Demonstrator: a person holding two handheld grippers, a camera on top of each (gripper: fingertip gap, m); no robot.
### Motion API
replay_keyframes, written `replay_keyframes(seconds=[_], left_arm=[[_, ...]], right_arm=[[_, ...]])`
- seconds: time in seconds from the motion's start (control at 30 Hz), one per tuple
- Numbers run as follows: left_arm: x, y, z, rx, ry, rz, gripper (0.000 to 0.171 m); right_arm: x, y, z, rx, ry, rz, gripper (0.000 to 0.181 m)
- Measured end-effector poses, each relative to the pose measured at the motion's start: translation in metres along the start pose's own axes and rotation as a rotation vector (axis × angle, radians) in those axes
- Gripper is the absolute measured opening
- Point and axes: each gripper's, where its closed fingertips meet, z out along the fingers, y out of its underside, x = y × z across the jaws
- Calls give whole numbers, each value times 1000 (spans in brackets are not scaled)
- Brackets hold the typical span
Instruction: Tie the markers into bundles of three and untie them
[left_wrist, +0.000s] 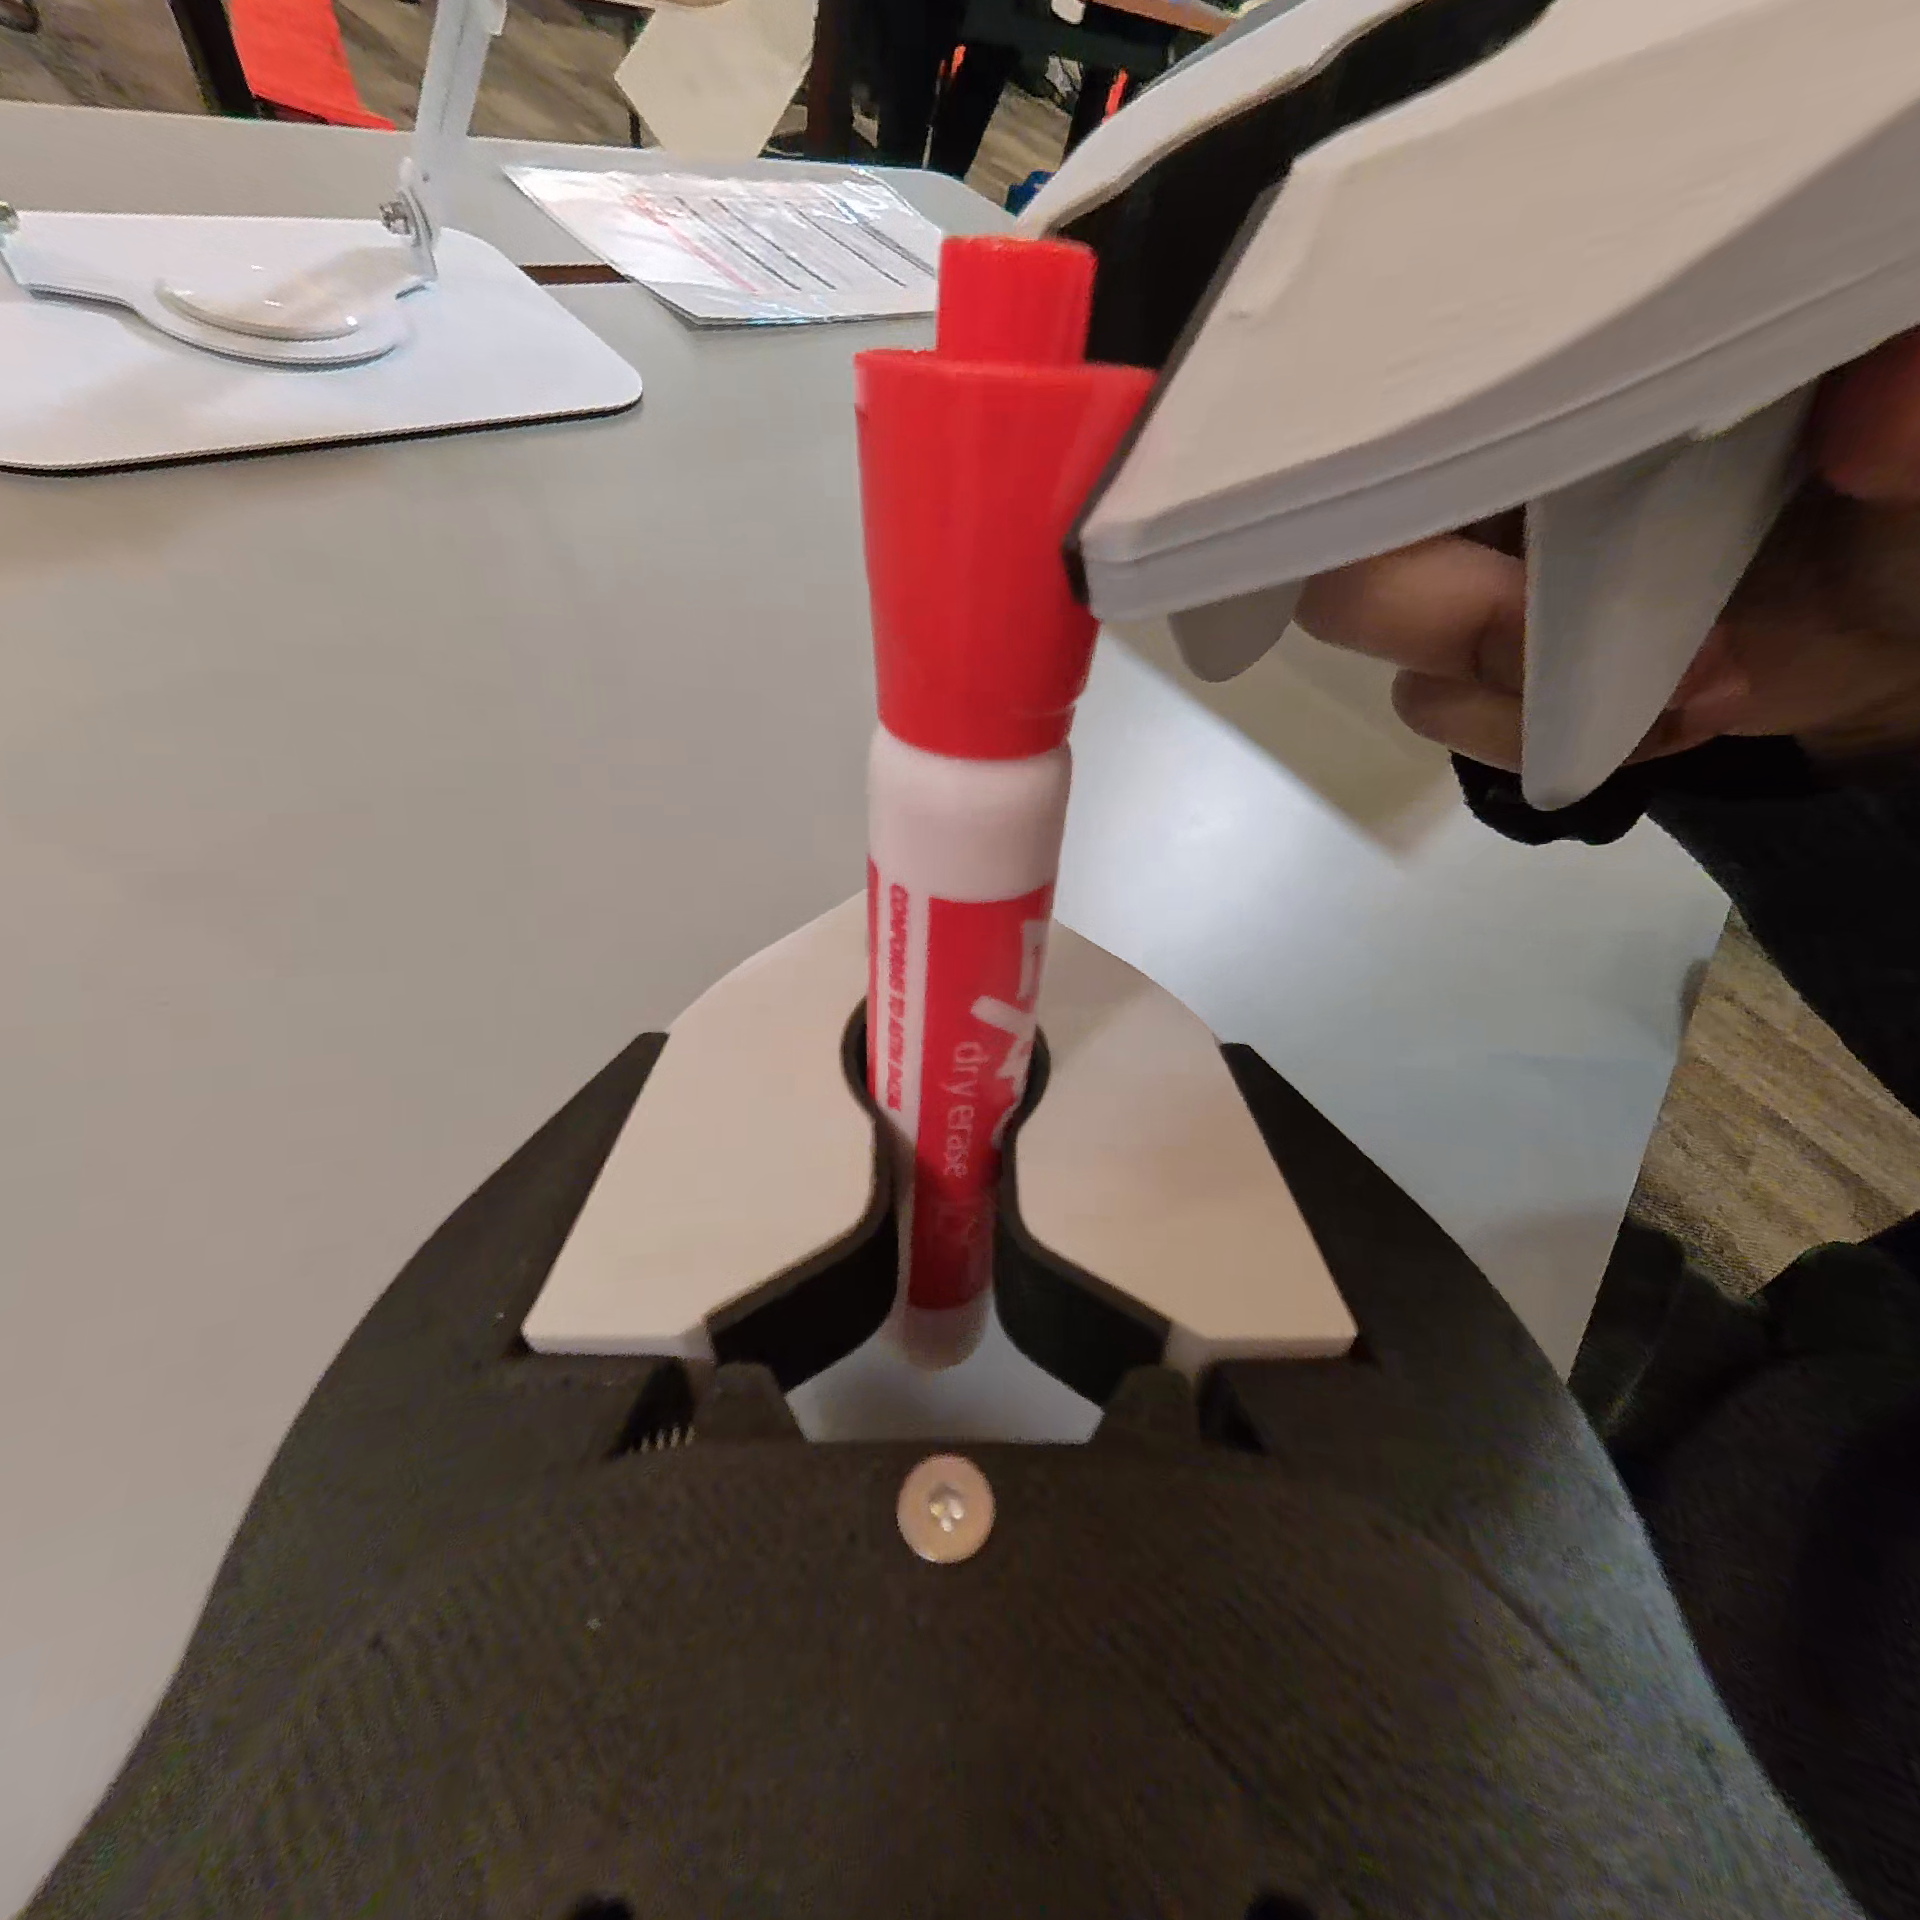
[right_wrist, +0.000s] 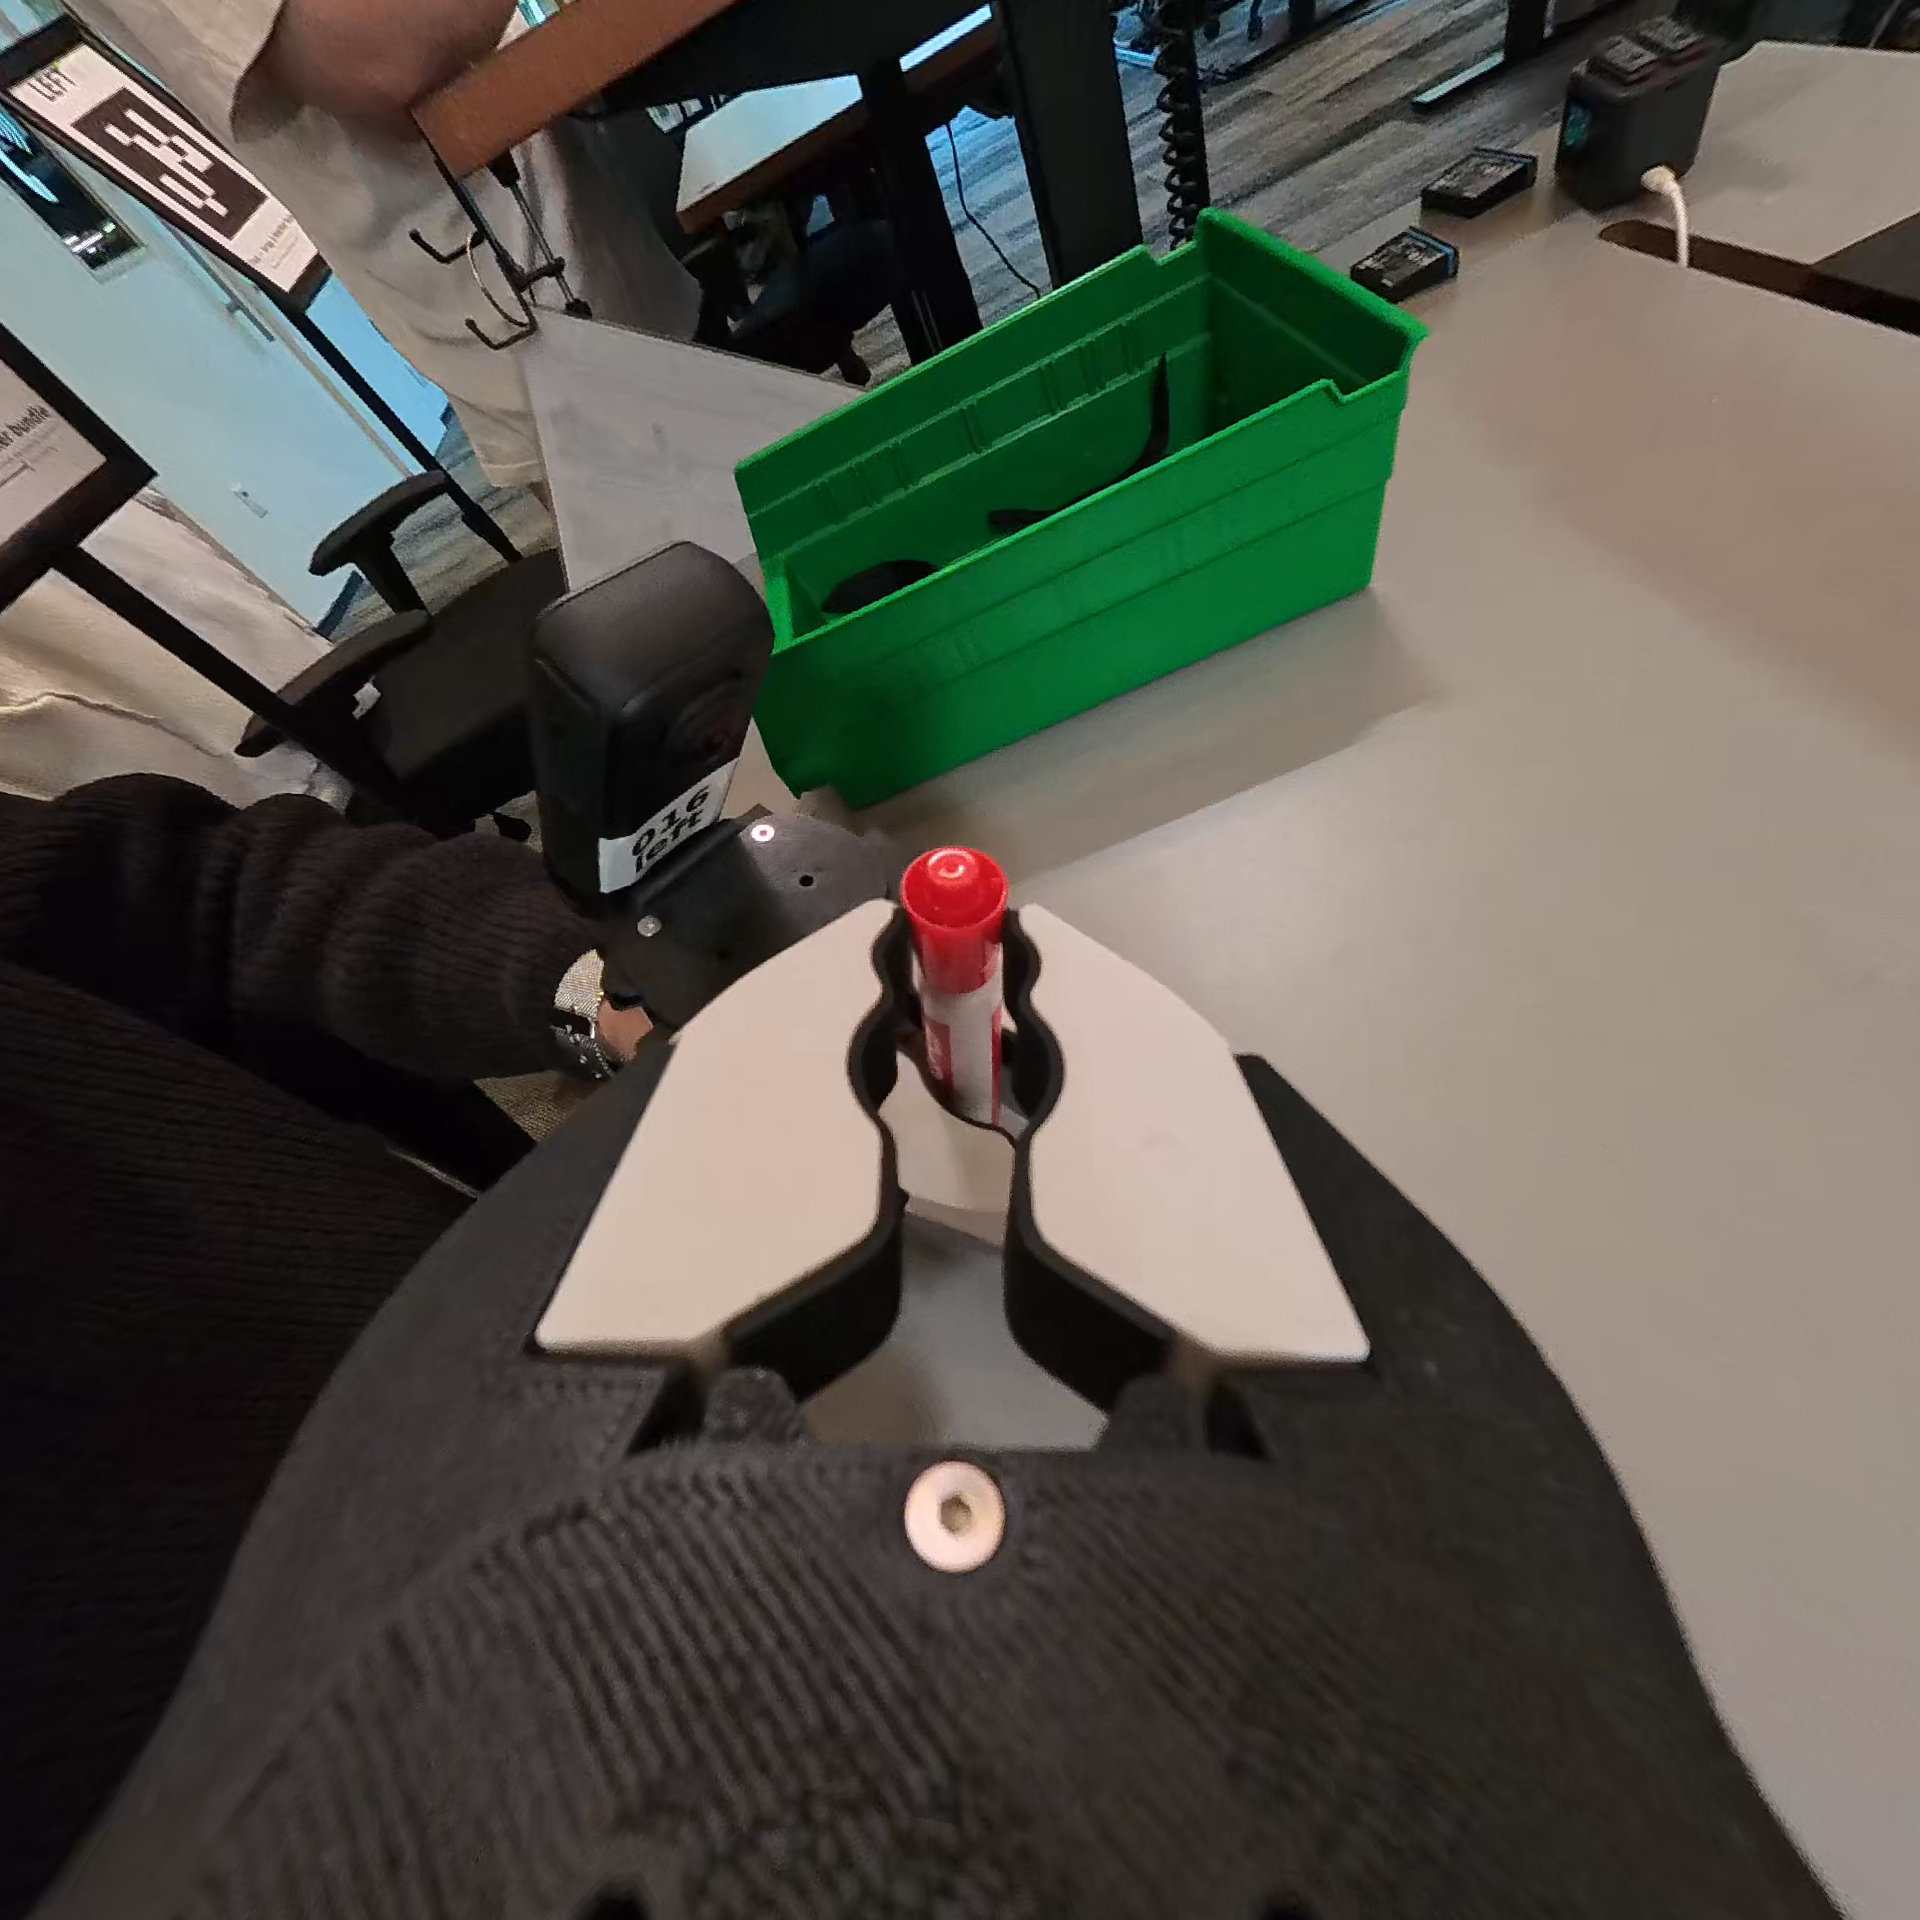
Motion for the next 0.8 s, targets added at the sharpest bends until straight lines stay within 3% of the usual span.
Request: replay_keyframes(seconds=[0.8], left_arm=[[1, -4, -1, 15, 9, 0, 12]], right_arm=[[2, -6, -2, 47, 18, 10, 18]])
